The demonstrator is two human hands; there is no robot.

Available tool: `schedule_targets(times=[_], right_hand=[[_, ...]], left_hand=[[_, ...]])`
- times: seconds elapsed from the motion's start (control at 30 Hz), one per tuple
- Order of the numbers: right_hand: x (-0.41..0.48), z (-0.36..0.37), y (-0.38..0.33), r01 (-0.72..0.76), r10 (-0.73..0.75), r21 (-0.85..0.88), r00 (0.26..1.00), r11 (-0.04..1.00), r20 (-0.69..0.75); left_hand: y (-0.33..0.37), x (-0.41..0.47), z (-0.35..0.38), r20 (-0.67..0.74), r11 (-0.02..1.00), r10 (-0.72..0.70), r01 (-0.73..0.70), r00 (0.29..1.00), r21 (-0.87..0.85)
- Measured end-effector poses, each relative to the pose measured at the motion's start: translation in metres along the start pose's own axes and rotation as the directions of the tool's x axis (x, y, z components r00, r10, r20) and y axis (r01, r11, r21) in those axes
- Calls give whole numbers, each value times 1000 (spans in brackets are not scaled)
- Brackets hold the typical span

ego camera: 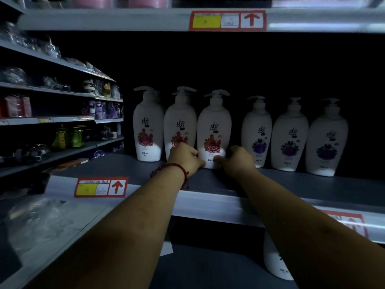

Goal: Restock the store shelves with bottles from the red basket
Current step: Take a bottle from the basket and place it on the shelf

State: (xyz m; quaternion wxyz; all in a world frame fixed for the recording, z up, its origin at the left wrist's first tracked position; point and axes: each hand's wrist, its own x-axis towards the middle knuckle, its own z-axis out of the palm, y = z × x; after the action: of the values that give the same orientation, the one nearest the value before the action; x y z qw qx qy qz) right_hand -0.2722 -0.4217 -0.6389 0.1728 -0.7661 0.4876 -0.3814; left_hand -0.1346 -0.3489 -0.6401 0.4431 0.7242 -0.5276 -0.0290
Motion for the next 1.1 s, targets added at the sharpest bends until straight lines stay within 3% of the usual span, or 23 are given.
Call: schedule_targets(times=[0.13, 0.2, 0.27, 0.43, 0.6, 0.73, 0.93, 1.1], right_hand=[[1, -7, 1, -21, 20, 7, 998, 1000, 57], [-2, -18, 0, -27, 30, -29, 992, 999, 121], [-13, -31, -3, 55, -29, -125, 979, 991, 201], [-63, -82, 8, 278, -222, -233, 945, 932, 241], [-116, -147, 39, 335, -290, -273, 938, 902, 191], [-158, -194, 73, 299, -248, -333, 950, 894, 187], [-212, -261, 134, 168, -122, -364, 982, 916, 146], [-247, -304, 199, 45, -1, -446, 995, 894, 99]], left_hand=[[5, 0, -2, 2, 997, -55, 55, 998, 61], [12, 0, -10, 77, 988, -99, 89, 992, 122], [21, -7, -21, 158, 978, -127, 97, 979, 182], [52, -63, -23, 134, 985, 40, -61, 990, 161], [97, -121, -7, 157, 956, 213, -239, 964, 170], [146, -165, 13, 296, 901, 310, -379, 903, 213], [209, -212, 76, 427, 853, 405, -502, 808, 141], [246, -246, 142, 506, 837, 434, -541, 745, 79]])
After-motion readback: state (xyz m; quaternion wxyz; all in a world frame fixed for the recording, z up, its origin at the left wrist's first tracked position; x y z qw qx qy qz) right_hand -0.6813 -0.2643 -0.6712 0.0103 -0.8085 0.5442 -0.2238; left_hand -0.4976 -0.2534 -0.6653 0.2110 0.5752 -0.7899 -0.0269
